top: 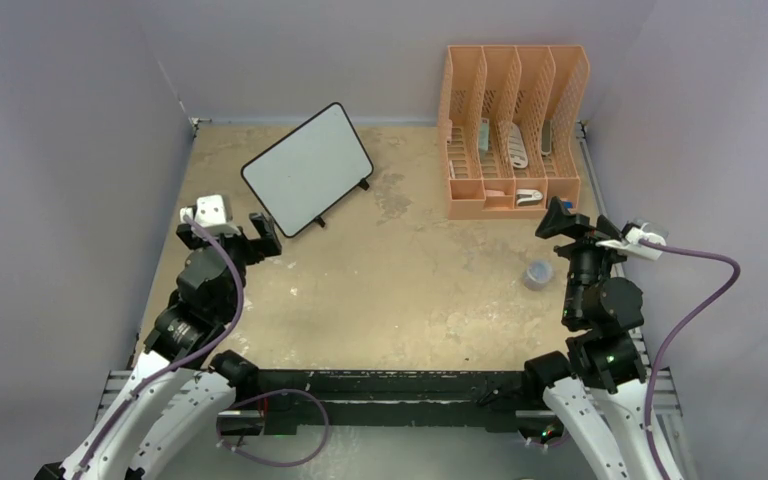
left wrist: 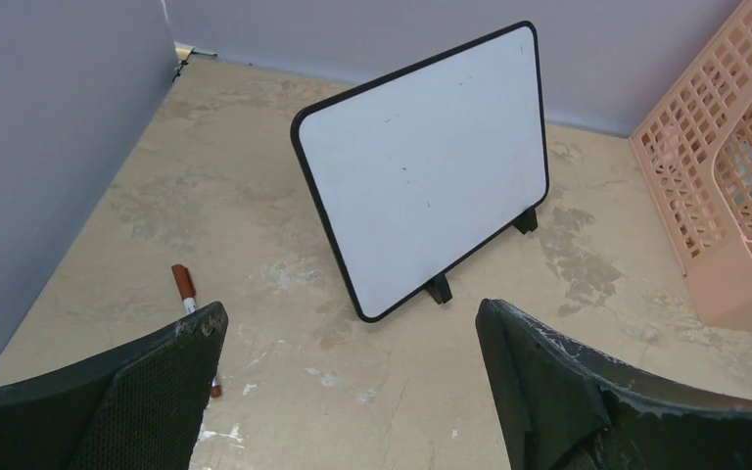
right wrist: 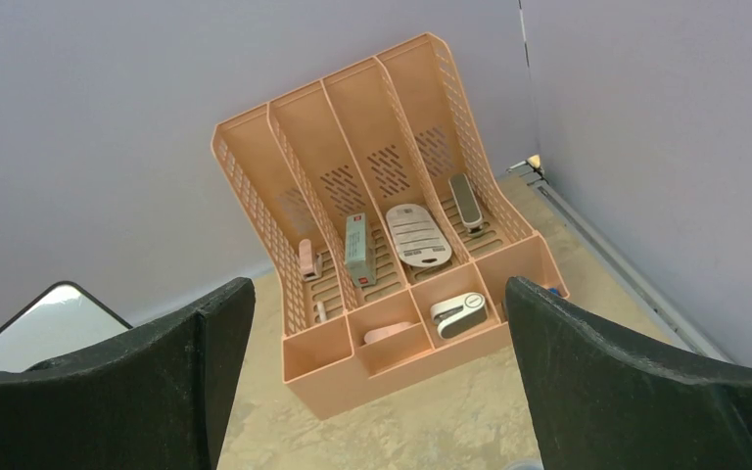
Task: Write a sentence on the whiteboard
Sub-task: Move the whiteboard stand to the center of the board.
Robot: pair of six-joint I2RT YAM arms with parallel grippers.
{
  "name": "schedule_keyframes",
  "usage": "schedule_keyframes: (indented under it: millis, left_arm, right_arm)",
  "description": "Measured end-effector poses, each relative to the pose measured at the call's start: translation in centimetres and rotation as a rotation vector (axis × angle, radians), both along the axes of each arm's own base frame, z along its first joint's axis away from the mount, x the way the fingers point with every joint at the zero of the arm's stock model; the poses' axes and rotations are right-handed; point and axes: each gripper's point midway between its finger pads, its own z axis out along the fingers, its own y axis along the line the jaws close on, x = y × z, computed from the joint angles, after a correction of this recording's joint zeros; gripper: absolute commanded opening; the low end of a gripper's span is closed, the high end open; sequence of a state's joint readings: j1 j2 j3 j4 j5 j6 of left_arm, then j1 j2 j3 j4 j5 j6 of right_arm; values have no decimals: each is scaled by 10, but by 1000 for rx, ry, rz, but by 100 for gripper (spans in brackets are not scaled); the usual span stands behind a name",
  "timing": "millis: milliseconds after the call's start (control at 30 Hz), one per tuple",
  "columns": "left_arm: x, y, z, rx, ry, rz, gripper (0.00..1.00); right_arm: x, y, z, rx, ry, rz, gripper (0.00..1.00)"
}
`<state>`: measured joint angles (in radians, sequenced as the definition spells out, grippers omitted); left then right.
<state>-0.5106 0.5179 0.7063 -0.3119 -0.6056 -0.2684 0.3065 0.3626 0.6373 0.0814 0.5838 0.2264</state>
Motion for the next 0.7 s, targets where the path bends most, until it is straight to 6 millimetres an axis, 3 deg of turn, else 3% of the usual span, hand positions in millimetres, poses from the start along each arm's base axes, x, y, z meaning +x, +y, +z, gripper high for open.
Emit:
schedule_keyframes:
  millis: [367, 667, 700]
  left_arm:
    - [8, -4, -18, 4, 71, 12, 100]
    - [24, -26, -56, -9, 248, -12, 95]
    - [32, -36, -69, -31, 322, -8, 95]
  right_arm:
    - [-1, 4, 2, -3, -10, 26, 99]
    - [-2, 9, 5, -6, -24, 55, 99]
    - [-2, 10, 5, -8, -24, 62, 99]
